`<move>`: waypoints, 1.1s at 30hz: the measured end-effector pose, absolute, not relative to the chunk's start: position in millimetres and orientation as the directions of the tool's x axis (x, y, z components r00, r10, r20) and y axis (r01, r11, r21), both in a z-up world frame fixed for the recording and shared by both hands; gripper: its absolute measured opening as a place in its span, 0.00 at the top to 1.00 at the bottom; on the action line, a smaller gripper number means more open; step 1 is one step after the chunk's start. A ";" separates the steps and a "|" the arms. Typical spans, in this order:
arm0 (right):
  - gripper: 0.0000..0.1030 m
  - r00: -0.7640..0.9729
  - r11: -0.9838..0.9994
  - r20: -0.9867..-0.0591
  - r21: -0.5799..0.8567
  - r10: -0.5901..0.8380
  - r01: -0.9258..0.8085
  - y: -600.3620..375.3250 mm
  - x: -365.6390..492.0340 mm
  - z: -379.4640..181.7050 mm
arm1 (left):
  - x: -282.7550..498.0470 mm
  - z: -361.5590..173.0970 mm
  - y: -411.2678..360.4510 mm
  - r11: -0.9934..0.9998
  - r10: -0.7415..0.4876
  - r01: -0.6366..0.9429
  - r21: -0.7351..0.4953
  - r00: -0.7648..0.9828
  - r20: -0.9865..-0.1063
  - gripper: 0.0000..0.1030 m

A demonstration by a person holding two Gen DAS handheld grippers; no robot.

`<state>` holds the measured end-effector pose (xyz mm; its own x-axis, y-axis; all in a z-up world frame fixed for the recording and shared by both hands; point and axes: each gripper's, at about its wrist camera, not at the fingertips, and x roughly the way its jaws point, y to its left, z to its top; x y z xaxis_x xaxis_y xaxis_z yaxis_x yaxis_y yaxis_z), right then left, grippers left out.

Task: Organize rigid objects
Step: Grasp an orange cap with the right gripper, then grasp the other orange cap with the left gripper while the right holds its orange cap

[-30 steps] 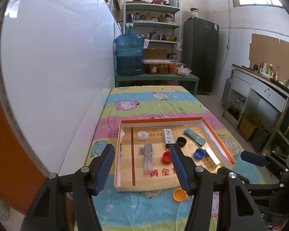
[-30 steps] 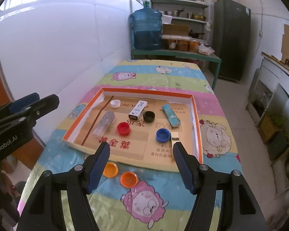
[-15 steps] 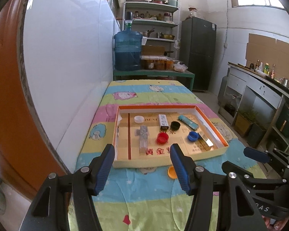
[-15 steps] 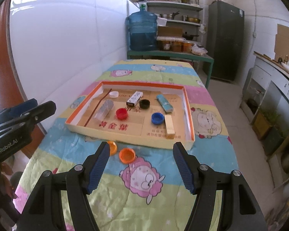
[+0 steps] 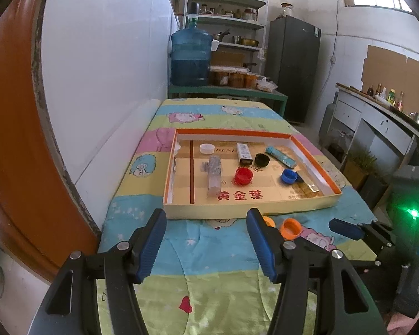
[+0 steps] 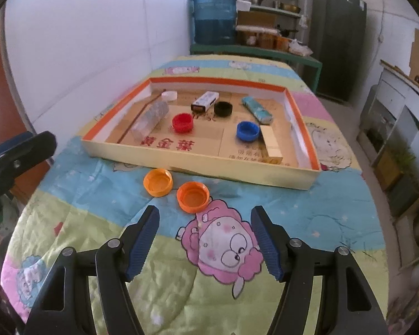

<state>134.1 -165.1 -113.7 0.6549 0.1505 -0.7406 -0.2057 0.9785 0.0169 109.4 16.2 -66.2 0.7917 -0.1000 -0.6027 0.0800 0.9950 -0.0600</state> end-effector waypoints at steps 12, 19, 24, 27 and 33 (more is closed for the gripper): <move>0.34 0.625 0.972 -0.768 -0.016 0.138 -0.234 -153.2 161.0 -132.7 | 123.3 -83.0 9.4 0.992 -0.120 0.116 -0.048 0.758 -0.641 0.42; 0.71 0.611 0.968 -0.773 0.021 0.174 -0.249 -155.1 168.4 -133.7 | 130.0 -90.5 -0.6 0.988 -0.141 0.151 -0.043 0.732 -0.666 0.42; 0.71 0.631 0.975 -0.758 0.031 0.165 -0.218 -168.0 162.7 -128.6 | 139.1 -99.9 -17.5 0.978 -0.178 0.203 -0.049 0.690 -0.702 0.42; 0.71 0.651 0.980 -0.745 0.018 0.146 -0.198 -177.3 154.9 -122.7 | 146.0 -108.0 -30.1 0.970 -0.208 0.235 -0.066 0.657 -0.724 0.42; 0.70 0.678 0.985 -0.723 0.021 0.135 -0.174 -197.4 141.1 -113.1 | 163.0 -125.3 -52.3 0.969 -0.187 0.244 -0.040 0.617 -0.765 0.42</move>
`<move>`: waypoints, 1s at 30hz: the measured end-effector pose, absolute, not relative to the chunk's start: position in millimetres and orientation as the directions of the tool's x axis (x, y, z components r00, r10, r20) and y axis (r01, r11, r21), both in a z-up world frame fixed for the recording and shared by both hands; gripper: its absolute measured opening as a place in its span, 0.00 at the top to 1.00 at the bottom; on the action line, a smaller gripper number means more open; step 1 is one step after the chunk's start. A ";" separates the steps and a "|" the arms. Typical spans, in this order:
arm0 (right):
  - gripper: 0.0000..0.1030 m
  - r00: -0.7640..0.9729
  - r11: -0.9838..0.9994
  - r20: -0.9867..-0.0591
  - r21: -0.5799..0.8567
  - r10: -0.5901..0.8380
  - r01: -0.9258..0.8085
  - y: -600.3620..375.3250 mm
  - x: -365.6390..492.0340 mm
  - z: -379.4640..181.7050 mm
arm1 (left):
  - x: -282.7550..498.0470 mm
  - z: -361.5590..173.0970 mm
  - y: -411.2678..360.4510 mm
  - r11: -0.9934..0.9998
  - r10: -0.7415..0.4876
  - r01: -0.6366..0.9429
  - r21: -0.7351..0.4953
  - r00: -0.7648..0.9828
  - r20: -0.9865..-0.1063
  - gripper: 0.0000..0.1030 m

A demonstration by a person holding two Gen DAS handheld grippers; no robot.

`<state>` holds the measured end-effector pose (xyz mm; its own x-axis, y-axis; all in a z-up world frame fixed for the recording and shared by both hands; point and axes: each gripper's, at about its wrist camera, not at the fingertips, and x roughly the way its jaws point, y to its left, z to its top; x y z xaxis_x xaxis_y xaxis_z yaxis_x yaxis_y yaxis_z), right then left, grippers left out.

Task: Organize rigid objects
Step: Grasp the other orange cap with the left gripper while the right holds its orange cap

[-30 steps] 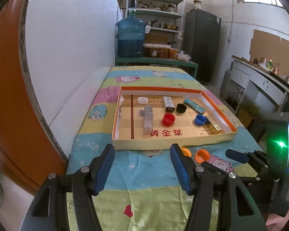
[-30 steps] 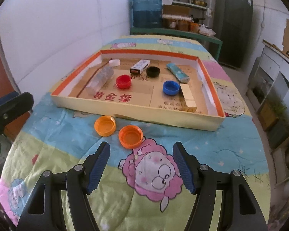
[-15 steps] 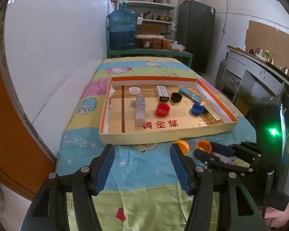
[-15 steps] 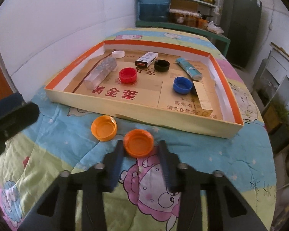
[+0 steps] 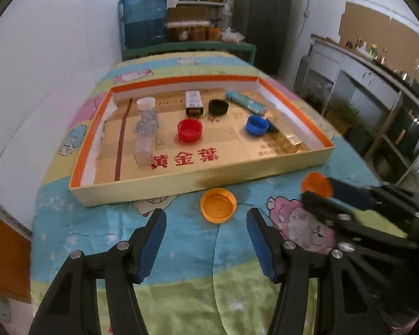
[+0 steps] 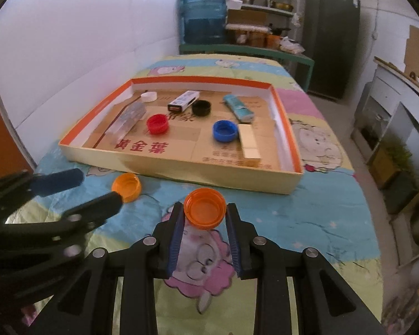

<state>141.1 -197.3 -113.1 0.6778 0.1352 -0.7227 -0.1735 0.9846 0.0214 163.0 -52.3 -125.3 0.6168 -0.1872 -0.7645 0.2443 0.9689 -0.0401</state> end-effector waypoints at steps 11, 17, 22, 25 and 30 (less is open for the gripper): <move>0.70 0.685 0.984 -0.711 0.062 0.161 -0.167 -213.0 135.7 -112.1 | 182.2 -139.9 -64.5 0.973 -0.153 0.231 -0.012 0.604 -0.782 0.42; 0.70 0.679 0.982 -0.714 0.071 0.171 -0.173 -212.0 137.8 -115.4 | 184.1 -140.3 -64.9 0.974 -0.155 0.226 -0.017 0.607 -0.780 0.43; 0.70 0.673 0.982 -0.719 0.071 0.173 -0.176 -209.2 139.9 -118.0 | 184.2 -139.0 -62.8 0.975 -0.157 0.221 -0.023 0.612 -0.775 0.56; 0.70 0.671 0.982 -0.722 0.068 0.171 -0.177 -207.7 140.2 -118.8 | 184.2 -138.5 -63.0 0.975 -0.158 0.222 -0.023 0.615 -0.773 0.66; 0.70 0.670 0.982 -0.723 0.065 0.168 -0.177 -207.2 140.2 -118.6 | 182.6 -137.1 -61.5 0.975 -0.158 0.219 -0.024 0.618 -0.770 0.70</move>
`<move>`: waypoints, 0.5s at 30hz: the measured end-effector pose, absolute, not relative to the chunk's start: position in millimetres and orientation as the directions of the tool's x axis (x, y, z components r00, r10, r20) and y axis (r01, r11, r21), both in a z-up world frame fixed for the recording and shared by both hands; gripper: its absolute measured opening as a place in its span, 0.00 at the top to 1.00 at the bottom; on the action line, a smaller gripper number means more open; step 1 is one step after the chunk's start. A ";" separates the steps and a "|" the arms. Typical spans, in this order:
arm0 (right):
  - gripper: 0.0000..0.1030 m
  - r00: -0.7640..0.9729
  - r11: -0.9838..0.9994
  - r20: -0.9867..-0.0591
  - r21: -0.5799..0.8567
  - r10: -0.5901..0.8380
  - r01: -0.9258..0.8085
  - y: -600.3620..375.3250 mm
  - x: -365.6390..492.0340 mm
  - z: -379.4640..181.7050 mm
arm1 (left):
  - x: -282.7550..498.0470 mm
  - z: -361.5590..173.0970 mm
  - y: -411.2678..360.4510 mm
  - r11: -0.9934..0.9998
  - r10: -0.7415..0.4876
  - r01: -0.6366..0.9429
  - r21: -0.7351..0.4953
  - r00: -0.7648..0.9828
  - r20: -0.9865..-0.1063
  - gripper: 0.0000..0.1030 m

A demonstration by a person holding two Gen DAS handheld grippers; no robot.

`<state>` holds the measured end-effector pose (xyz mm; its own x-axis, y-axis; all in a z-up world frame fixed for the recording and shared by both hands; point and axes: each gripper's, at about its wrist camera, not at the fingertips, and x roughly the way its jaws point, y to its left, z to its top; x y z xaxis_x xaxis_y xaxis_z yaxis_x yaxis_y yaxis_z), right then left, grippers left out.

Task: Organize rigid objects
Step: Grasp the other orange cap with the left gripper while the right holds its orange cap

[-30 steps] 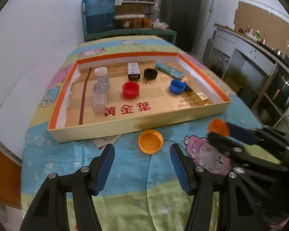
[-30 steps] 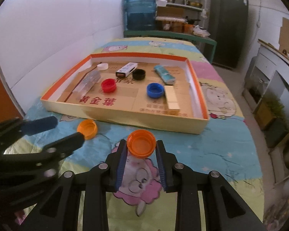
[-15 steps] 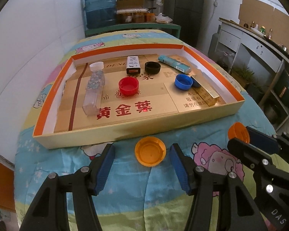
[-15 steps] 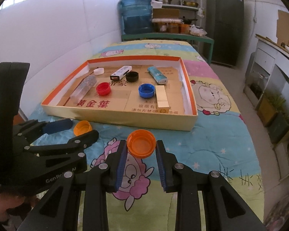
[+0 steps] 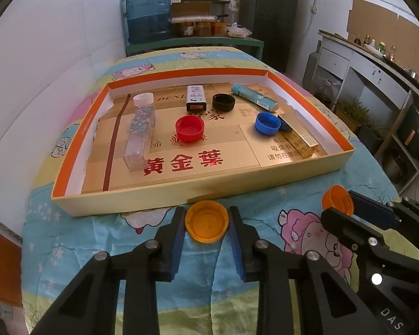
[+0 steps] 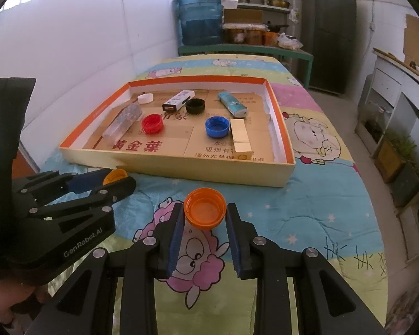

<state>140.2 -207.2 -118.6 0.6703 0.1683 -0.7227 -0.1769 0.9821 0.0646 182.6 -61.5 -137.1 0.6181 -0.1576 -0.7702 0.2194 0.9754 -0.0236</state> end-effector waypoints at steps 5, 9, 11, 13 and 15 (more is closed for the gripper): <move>0.70 0.672 0.983 -0.723 0.059 0.162 -0.175 -206.4 138.9 -117.6 | 179.7 -134.4 -59.8 0.974 -0.164 0.223 -0.028 0.624 -0.764 0.70; 0.70 0.675 0.983 -0.720 0.048 0.157 -0.178 -203.1 136.5 -114.1 | 173.5 -126.9 -56.6 0.974 -0.172 0.223 -0.034 0.640 -0.749 0.70; 0.70 0.679 0.983 -0.718 0.043 0.156 -0.181 -201.2 134.6 -111.3 | 169.5 -122.1 -54.7 0.974 -0.174 0.222 -0.035 0.649 -0.741 0.70; 0.70 0.684 0.982 -0.714 0.035 0.154 -0.184 -198.2 132.0 -107.8 | 166.1 -117.3 -51.9 0.974 -0.180 0.222 -0.040 0.657 -0.732 0.70; 0.70 0.688 0.982 -0.710 0.029 0.152 -0.187 -195.4 130.0 -104.5 | 162.6 -112.8 -49.2 0.975 -0.182 0.220 -0.042 0.665 -0.724 0.70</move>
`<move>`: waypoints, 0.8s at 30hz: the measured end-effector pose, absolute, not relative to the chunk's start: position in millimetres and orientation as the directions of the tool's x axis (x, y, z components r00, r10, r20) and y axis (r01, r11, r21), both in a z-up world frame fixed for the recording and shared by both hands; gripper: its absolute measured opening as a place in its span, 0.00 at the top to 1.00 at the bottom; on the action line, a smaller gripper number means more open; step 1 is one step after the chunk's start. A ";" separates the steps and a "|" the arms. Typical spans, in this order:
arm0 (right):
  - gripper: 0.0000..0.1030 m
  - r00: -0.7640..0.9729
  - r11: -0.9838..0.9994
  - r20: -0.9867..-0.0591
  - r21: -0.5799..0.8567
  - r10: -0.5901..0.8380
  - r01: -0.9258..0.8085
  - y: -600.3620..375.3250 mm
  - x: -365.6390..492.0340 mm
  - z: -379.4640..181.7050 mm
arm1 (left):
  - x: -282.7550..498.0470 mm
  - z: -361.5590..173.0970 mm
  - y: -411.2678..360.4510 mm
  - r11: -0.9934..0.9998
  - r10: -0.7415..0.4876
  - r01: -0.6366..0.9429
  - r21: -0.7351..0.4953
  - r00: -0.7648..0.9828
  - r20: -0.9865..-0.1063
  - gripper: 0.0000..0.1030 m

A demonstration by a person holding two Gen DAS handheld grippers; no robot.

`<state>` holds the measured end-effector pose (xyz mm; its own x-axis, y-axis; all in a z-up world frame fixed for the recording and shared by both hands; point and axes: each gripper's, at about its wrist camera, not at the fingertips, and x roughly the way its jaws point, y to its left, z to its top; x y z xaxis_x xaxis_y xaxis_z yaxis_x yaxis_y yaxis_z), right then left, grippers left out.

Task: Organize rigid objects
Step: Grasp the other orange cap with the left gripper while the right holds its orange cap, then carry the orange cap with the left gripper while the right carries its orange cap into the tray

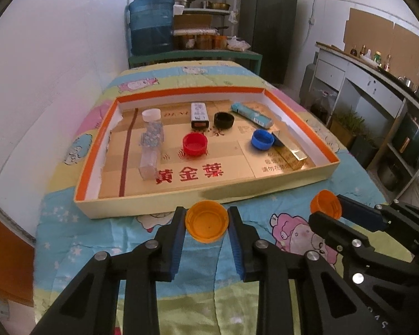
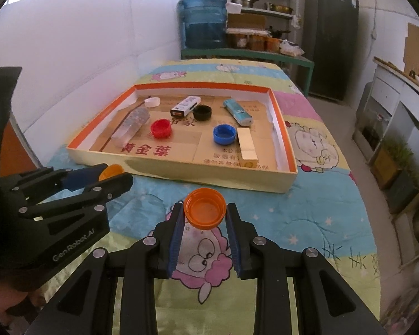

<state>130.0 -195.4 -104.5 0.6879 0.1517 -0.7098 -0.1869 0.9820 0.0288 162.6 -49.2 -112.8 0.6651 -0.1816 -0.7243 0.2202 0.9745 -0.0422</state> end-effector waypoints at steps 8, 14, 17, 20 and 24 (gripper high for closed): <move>0.70 0.702 0.979 -0.697 -0.001 0.147 -0.206 -180.1 125.8 -89.4 | 152.8 -92.4 -33.0 0.976 -0.193 0.208 -0.063 0.695 -0.693 0.70; 0.70 0.715 0.976 -0.684 -0.025 0.142 -0.217 -169.1 126.1 -76.4 | 151.6 -80.2 -21.2 0.978 -0.190 0.196 -0.068 0.712 -0.676 0.70; 0.70 0.719 0.973 -0.680 -0.035 0.144 -0.227 -163.0 127.9 -69.3 | 151.4 -73.5 -16.2 0.979 -0.188 0.190 -0.070 0.722 -0.666 0.70; 0.70 0.723 0.971 -0.675 -0.042 0.145 -0.233 -159.4 129.5 -64.4 | 151.2 -68.5 -12.3 0.980 -0.186 0.187 -0.069 0.729 -0.659 0.70; 0.70 0.728 0.969 -0.669 -0.048 0.148 -0.241 -155.7 134.0 -57.2 | 154.3 -61.7 -4.6 0.981 -0.181 0.179 -0.070 0.738 -0.650 0.70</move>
